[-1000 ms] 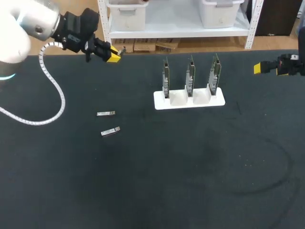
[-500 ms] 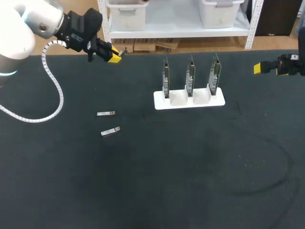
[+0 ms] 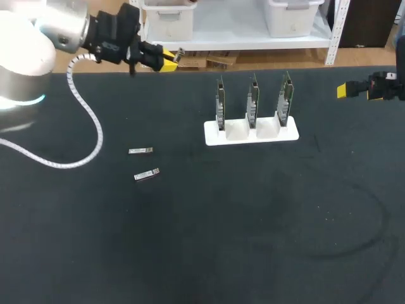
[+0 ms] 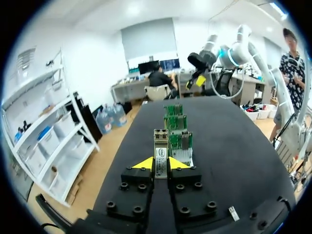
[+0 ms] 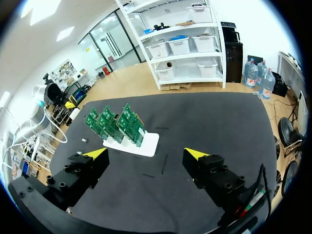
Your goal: Pick up the optical module with the left hand, and insert it into the network port with the right hand.
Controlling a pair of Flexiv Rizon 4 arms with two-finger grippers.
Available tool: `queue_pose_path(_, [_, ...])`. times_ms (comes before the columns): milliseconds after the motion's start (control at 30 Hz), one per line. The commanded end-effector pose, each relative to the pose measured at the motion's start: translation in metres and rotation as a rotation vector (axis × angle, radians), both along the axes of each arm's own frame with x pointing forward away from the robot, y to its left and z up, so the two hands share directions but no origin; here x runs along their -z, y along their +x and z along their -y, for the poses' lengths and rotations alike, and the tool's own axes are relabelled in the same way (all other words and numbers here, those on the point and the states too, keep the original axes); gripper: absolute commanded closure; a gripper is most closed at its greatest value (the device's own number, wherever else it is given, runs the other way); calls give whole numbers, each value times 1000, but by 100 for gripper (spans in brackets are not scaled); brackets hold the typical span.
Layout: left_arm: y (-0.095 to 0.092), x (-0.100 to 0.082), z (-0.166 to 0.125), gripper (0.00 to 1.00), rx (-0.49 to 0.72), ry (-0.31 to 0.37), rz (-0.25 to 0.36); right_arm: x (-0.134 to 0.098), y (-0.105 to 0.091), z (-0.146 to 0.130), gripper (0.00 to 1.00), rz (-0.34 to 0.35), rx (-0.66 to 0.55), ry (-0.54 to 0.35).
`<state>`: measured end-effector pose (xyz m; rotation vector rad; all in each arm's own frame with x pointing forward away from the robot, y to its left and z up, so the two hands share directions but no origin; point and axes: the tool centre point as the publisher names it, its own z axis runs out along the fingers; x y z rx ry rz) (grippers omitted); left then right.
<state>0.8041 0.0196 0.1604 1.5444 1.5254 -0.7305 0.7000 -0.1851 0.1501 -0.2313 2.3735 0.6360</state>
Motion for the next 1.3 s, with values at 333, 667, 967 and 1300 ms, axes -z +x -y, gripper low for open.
queue_pose_path(333, [0,-10,21,100,73,-161,6,0,0,0,0,0,0,0])
queue_pose_path(667, [3,-9,34,100,132,-255,-60,0,0,0,0,0,0,0])
queue_pose_path(967, [3,-18,44,100,149,-308,-89,0,0,0,0,0,0,0])
queue_pose_path(1300, [1,-23,49,100,142,-263,-71,0,0,0,0,0,0,0])
